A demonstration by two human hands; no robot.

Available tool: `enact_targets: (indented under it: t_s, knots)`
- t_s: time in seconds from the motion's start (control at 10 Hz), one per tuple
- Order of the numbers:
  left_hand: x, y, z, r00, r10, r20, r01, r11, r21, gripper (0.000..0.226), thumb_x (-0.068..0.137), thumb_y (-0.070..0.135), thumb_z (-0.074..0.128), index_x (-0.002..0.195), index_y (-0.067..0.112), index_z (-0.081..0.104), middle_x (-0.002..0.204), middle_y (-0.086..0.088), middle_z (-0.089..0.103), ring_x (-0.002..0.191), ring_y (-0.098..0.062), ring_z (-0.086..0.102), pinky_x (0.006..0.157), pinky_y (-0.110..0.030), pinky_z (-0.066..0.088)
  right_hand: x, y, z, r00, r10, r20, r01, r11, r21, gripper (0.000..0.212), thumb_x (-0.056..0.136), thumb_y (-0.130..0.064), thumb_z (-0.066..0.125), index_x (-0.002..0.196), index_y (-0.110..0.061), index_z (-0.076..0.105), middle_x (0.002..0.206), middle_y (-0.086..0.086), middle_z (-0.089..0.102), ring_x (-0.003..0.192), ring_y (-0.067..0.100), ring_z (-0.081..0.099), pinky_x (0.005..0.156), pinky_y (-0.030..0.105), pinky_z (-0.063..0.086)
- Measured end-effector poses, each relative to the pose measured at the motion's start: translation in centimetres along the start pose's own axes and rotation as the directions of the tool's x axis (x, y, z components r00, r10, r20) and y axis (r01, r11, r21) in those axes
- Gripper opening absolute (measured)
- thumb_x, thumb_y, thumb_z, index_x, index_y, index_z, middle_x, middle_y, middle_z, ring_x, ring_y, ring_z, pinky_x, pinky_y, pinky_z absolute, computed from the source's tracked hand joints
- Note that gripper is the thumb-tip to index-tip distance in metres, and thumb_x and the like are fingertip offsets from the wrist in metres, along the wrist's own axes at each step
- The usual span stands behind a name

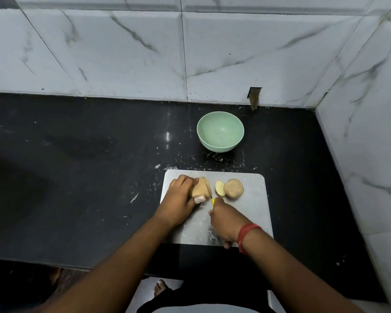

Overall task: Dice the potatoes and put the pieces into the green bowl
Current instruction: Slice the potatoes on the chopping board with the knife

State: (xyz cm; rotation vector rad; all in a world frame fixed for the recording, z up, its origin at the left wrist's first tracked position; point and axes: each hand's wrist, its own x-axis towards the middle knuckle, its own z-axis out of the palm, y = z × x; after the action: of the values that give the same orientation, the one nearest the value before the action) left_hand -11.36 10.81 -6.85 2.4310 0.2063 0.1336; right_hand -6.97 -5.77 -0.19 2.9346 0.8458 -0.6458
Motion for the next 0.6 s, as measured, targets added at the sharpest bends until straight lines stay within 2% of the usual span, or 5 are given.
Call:
enact_targets:
  t_s: [0.1, 0.2, 0.4, 0.5, 0.6]
  knots:
    - [0.2, 0.1, 0.1, 1.000, 0.002, -0.007, -0.002, 1.000, 0.031, 0.067, 0.090, 0.063, 0.051, 0.130, 0.010, 0.059, 0.120, -0.003, 0.056, 0.108, -0.025, 0.052, 0.095, -0.037, 0.044, -0.2, -0.3, -1.4, 0.960, -0.070, 0.271, -0.019, 0.949, 0.314, 0.026, 0.098, -0.021, 0.047, 0.117, -0.011, 0.061, 0.097, 0.005, 0.066, 0.062, 0.020, 0.046, 0.095, 0.040, 0.044]
    - [0.2, 0.3, -0.1, 1.000, -0.007, -0.001, 0.007, 1.000, 0.012, 0.069, 0.089, 0.064, 0.051, 0.132, 0.012, 0.058, 0.118, -0.001, 0.054, 0.108, -0.022, 0.050, 0.095, -0.034, 0.042, 1.0, 0.2, -1.4, 0.972, -0.001, 0.237, -0.116, 0.869, 0.482, 0.033, 0.100, -0.012, 0.040, 0.130, 0.003, 0.042, 0.119, 0.021, 0.059, 0.092, 0.031, 0.061, 0.068, 0.036, 0.045]
    - [-0.1, 0.5, -0.5, 0.999, -0.029, 0.021, 0.029, 1.000, -0.002, 0.069, 0.086, 0.064, 0.050, 0.133, 0.014, 0.058, 0.122, 0.002, 0.055, 0.112, -0.020, 0.050, 0.097, -0.034, 0.043, -1.1, 0.2, -0.9, 0.942, 0.116, 0.314, -0.272, 0.814, 0.513, 0.032, 0.099, -0.010, 0.037, 0.129, -0.001, 0.037, 0.082, 0.004, 0.049, 0.057, 0.016, 0.045, 0.048, 0.026, 0.039]
    - [0.1, 0.7, -0.5, 0.999, -0.031, 0.017, 0.031, 0.999, 0.013, 0.070, 0.087, 0.065, 0.050, 0.132, 0.012, 0.058, 0.120, 0.000, 0.055, 0.110, -0.021, 0.050, 0.096, -0.035, 0.043, -1.0, 0.4, -1.0, 0.922, -0.009, 0.387, -0.159, 0.902, 0.401, 0.025, 0.097, -0.003, 0.040, 0.121, 0.001, 0.044, 0.075, 0.001, 0.048, 0.061, 0.017, 0.055, 0.047, 0.021, 0.041]
    - [0.2, 0.9, -0.6, 1.000, -0.029, 0.011, 0.029, 0.999, 0.025, 0.070, 0.086, 0.065, 0.052, 0.131, 0.012, 0.059, 0.118, -0.001, 0.055, 0.107, -0.022, 0.052, 0.094, -0.037, 0.045, -0.4, 0.6, -2.2, 0.932, -0.148, 0.330, 0.165, 0.986, -0.025, 0.024, 0.101, -0.022, 0.044, 0.107, -0.008, 0.063, 0.103, 0.002, 0.066, 0.078, 0.023, 0.056, 0.098, 0.035, 0.041]
